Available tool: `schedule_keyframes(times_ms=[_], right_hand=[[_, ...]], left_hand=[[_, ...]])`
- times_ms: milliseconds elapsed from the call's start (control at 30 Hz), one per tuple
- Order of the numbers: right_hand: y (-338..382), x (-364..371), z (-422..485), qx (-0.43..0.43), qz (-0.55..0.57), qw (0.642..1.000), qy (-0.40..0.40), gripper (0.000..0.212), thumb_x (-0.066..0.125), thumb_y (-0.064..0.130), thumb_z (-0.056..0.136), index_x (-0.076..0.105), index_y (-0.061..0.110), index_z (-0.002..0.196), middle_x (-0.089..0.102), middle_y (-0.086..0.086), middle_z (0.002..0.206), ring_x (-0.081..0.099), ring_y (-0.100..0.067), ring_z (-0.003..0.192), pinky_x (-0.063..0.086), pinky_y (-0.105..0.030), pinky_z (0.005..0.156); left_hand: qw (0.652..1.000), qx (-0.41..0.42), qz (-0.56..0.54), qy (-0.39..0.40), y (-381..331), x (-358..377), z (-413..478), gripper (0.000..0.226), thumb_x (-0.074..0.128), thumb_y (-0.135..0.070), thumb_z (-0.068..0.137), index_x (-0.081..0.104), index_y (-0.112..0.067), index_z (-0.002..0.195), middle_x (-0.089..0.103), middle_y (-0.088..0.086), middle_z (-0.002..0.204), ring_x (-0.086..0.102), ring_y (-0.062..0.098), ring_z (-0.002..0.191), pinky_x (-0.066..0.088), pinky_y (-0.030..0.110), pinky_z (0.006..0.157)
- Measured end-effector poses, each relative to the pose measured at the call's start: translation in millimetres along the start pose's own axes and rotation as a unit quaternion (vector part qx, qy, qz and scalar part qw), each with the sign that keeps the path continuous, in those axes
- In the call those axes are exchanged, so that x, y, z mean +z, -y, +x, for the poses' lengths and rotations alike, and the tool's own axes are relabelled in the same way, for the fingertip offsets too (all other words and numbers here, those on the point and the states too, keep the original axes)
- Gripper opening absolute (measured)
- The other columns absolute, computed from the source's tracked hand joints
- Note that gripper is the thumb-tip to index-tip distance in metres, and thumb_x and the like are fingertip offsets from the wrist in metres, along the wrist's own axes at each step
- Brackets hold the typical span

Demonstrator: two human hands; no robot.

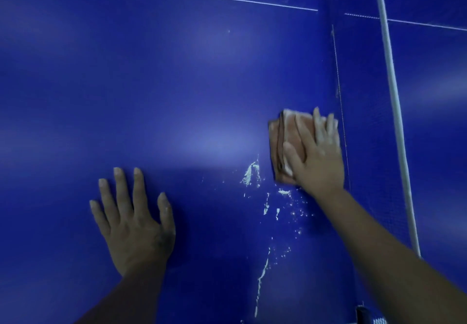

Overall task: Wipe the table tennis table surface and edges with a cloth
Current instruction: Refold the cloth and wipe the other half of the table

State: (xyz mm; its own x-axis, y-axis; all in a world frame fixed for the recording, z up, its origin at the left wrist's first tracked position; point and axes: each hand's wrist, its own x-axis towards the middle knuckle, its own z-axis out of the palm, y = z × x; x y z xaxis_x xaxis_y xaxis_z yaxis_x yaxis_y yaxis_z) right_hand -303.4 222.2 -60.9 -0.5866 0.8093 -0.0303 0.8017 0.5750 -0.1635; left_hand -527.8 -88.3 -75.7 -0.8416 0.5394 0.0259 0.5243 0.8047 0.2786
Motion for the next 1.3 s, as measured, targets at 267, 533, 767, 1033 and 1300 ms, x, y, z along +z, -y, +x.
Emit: schedule_keyframes(times_ms=[267, 533, 767, 1033, 1300], right_hand=[[25.8, 5.7, 12.8, -0.01, 0.008, 1.0, -0.011, 0.067, 0.041, 0.066, 0.107, 0.035, 0.035, 0.167, 0.014, -0.004, 0.18, 0.0, -0.036, 0.167, 0.004, -0.052, 0.135], [63.5, -7.4, 214.1, -0.056, 0.051, 0.996, 0.045, 0.077, 0.042, 0.065, 0.093, 0.042, 0.033, 0.164, 0.018, -0.006, 0.179, 0.0, -0.04, 0.166, -0.003, -0.053, 0.135], [129.1, -3.3, 253.0, -0.345, 0.009, 0.935, 0.086, 0.077, 0.041, 0.068, 0.099, 0.046, 0.025, 0.163, 0.025, -0.006, 0.177, 0.011, -0.043, 0.165, 0.007, -0.058, 0.133], [112.9, 5.3, 77.5, -0.565, 0.06, 0.808, 0.156, 0.062, 0.061, 0.059, 0.102, 0.056, 0.03, 0.156, 0.031, -0.003, 0.175, 0.015, -0.04, 0.165, 0.016, -0.062, 0.131], [150.0, 11.1, 122.6, -0.466, 0.019, 0.88, 0.091, 0.065, 0.059, 0.061, 0.104, 0.056, 0.022, 0.156, 0.036, -0.013, 0.172, 0.026, -0.048, 0.16, 0.015, -0.06, 0.133]], left_hand=[[1.0, 0.002, 0.001, 0.006, -2.4, 1.6, 0.2, 0.073, 0.04, -0.048, 0.107, 0.032, -0.018, 0.172, 0.016, 0.006, 0.183, 0.005, 0.031, 0.171, 0.006, 0.061, 0.136], [0.999, 0.023, 0.005, -0.03, 4.5, 9.6, 1.6, 0.071, 0.043, -0.046, 0.106, 0.038, -0.015, 0.17, 0.022, 0.008, 0.182, 0.015, 0.035, 0.169, 0.011, 0.063, 0.135], [0.999, 0.026, -0.004, -0.036, 4.1, 10.2, 1.3, 0.07, 0.046, -0.045, 0.106, 0.04, -0.015, 0.169, 0.025, 0.008, 0.181, 0.017, 0.037, 0.168, 0.016, 0.068, 0.132], [0.999, 0.026, -0.006, -0.041, 5.9, 11.8, 1.8, 0.07, 0.048, -0.043, 0.106, 0.041, -0.015, 0.169, 0.025, 0.009, 0.181, 0.019, 0.037, 0.168, 0.017, 0.068, 0.132], [0.999, 0.022, -0.007, -0.036, 3.2, 9.7, 2.9, 0.07, 0.048, -0.041, 0.104, 0.041, -0.013, 0.168, 0.027, 0.011, 0.18, 0.018, 0.037, 0.168, 0.016, 0.068, 0.132]])
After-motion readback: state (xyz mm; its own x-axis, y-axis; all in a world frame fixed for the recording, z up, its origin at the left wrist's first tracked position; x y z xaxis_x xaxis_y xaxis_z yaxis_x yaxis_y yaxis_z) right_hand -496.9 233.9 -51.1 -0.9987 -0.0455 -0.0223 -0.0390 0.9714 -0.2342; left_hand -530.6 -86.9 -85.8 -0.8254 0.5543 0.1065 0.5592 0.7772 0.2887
